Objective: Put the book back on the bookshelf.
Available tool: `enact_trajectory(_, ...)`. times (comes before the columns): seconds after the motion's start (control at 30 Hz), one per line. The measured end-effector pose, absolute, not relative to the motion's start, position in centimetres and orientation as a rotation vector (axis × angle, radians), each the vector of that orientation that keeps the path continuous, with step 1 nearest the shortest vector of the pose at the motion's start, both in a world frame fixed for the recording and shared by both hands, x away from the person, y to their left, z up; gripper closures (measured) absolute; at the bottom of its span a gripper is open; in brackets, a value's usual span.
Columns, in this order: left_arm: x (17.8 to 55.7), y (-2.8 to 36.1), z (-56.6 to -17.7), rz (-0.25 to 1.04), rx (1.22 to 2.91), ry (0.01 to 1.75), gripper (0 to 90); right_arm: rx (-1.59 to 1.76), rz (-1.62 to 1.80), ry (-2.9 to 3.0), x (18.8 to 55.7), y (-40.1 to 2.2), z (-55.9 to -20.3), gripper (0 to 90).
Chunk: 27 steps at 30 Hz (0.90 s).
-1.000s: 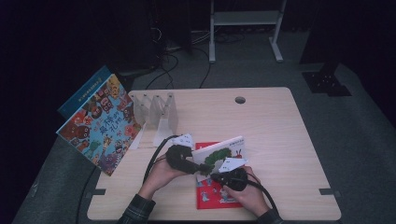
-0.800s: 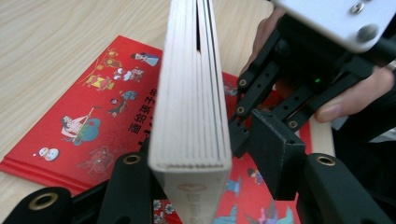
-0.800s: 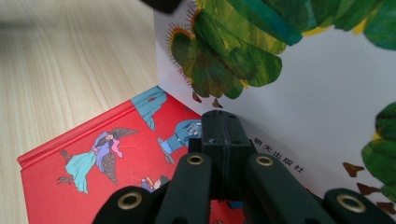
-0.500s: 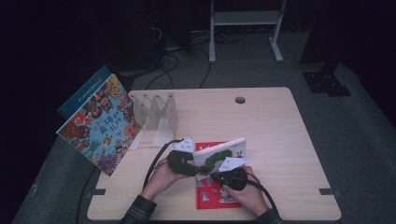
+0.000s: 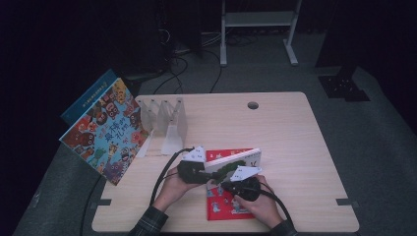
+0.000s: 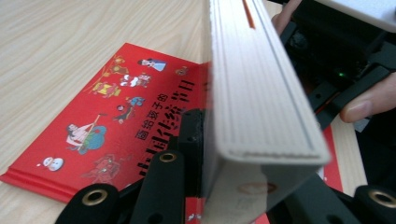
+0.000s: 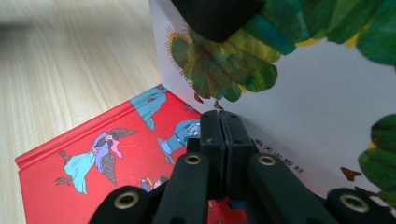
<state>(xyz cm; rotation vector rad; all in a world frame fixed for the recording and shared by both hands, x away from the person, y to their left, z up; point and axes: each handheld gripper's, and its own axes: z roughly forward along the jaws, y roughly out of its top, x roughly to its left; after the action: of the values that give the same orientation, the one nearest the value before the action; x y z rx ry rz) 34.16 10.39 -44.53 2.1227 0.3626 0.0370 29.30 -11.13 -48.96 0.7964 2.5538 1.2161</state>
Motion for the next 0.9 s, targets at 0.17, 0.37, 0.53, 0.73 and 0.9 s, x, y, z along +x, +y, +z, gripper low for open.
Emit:
enact_trajectory(0.17,34.1,10.4,-44.5,0.042,2.111,0.377,75.0,0.788,1.211,2.556,29.2,-11.2,-48.9,83.1)
enact_trajectory(0.37,34.3,11.2,-43.9,0.057,2.085,0.416,75.2,0.798,1.227,2.514,29.2,-12.4,-48.4,69.8)
enact_trajectory(0.53,34.4,12.1,-43.3,0.078,2.07,0.457,75.3,0.865,1.244,2.443,29.6,-14.3,-47.9,65.0)
enact_trajectory(0.73,34.6,13.1,-42.7,0.093,2.051,0.482,75.4,0.959,1.201,2.342,30.5,-17.1,-47.9,58.6)
enact_trajectory(0.9,34.7,14.2,-42.2,0.094,2.022,0.499,75.3,1.076,1.179,2.24,31.6,-19.8,-48.1,48.0)
